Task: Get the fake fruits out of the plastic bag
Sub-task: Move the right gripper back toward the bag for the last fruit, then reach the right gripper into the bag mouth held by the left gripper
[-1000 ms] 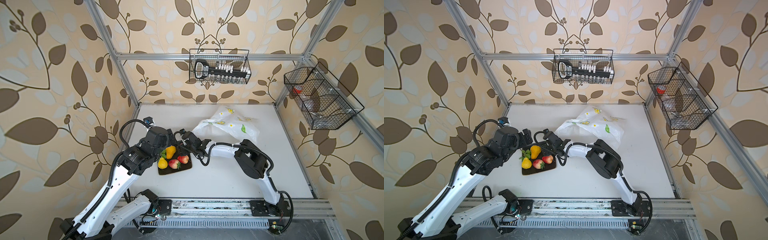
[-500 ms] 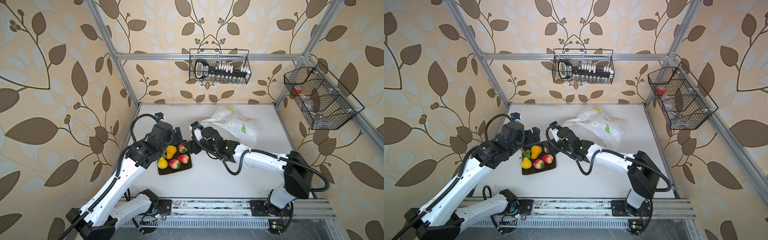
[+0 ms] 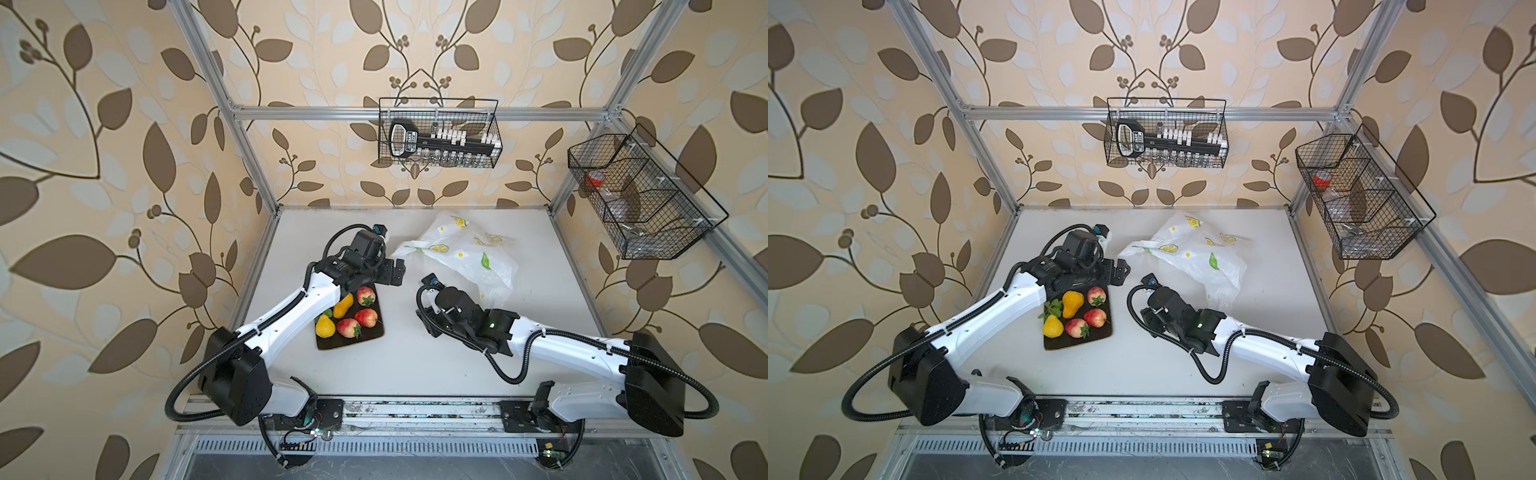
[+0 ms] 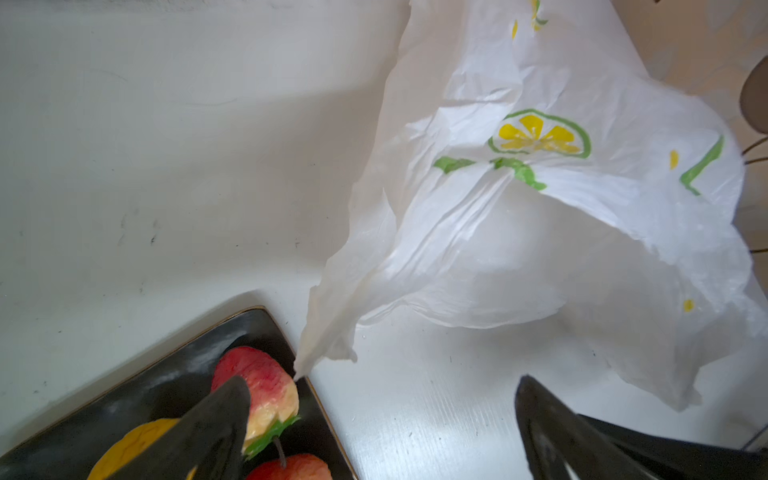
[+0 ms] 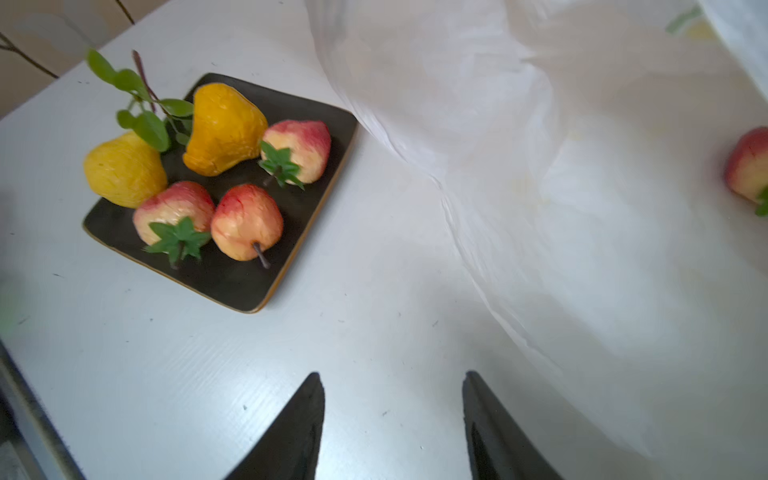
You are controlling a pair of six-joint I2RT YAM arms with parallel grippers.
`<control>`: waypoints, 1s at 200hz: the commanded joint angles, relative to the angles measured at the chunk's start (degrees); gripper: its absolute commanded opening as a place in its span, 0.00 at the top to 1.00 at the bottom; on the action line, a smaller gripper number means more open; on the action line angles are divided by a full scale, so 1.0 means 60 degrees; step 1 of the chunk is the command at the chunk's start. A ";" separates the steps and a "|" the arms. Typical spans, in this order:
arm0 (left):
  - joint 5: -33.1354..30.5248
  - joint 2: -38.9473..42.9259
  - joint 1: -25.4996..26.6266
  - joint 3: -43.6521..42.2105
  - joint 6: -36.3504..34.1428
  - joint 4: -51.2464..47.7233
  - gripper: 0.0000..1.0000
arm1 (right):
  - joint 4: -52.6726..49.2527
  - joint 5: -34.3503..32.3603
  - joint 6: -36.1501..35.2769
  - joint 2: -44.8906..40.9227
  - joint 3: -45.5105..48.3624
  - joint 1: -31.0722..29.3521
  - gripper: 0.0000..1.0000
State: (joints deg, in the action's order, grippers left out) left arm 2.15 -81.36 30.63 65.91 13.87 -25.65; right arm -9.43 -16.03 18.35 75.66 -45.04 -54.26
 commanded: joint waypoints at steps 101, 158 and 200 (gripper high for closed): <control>0.2078 -0.2312 -0.0627 0.1006 -0.0237 0.1683 0.89 | -0.0943 -0.2433 -0.1085 -0.0824 0.0152 0.0013 0.52; 0.2419 -0.1082 -0.0375 0.0404 -0.0095 0.1658 1.00 | -0.0540 -0.4295 -0.4032 -0.0277 -0.0117 0.0123 0.53; 0.2482 -0.0439 -0.0047 0.0366 -0.0722 0.0781 1.00 | 0.0255 -0.4119 -0.4791 0.1037 -0.0566 0.0955 0.54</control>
State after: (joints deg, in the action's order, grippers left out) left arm 15.03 -87.35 29.10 68.55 12.38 -17.96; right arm -10.85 -39.16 -5.82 77.82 -45.78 -51.57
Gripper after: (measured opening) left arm 0.048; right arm 0.467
